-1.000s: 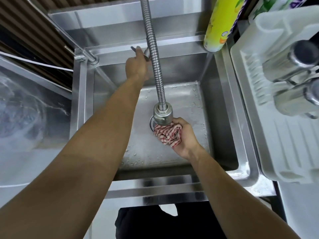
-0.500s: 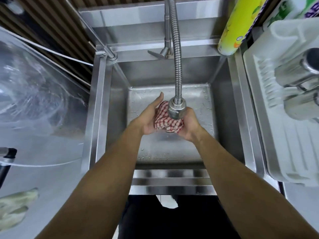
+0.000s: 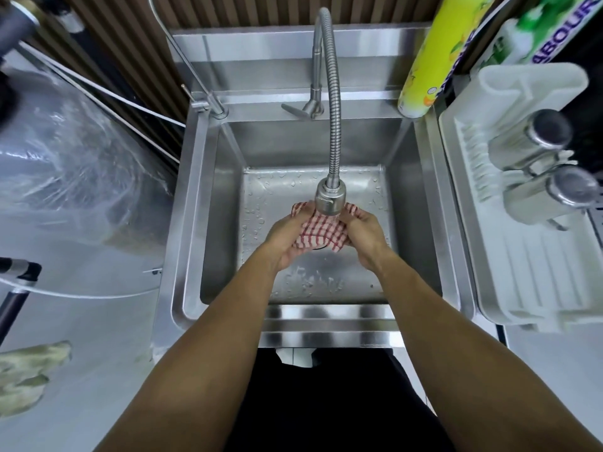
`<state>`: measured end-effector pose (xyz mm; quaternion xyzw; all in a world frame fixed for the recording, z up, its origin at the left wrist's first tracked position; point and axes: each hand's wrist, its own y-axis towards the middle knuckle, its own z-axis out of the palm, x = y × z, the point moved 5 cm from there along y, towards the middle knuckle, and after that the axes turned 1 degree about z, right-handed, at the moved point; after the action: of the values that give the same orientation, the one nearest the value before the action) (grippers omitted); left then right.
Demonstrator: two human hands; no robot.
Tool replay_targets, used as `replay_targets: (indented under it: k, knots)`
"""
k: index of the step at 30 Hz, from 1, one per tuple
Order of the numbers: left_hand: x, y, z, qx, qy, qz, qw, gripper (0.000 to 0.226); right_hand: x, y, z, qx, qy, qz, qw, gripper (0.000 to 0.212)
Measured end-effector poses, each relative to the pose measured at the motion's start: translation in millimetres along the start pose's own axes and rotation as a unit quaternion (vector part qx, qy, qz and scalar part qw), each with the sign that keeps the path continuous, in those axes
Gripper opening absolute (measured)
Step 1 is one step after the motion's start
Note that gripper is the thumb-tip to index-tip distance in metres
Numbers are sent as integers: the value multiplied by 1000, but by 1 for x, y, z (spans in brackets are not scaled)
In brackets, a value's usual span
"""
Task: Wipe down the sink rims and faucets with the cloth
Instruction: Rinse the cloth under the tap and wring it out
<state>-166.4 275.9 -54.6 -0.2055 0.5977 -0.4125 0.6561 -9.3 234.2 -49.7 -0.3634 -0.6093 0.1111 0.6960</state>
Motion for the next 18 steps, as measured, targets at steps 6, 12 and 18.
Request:
replay_targets:
  k: [6, 12, 18]
  knots:
    - [-10, -13, -5, 29, 85, 12, 996, 47, 9, -12, 5, 9, -38, -19, 999, 29]
    - [-6, -6, -2, -17, 71, 16, 997, 51, 2, -10, 16, 58, 52, 33, 996, 37]
    - [-12, -3, 1, 3, 15, 23, 1000, 42, 11, -3, -3, -1, 10, -8, 1000, 20]
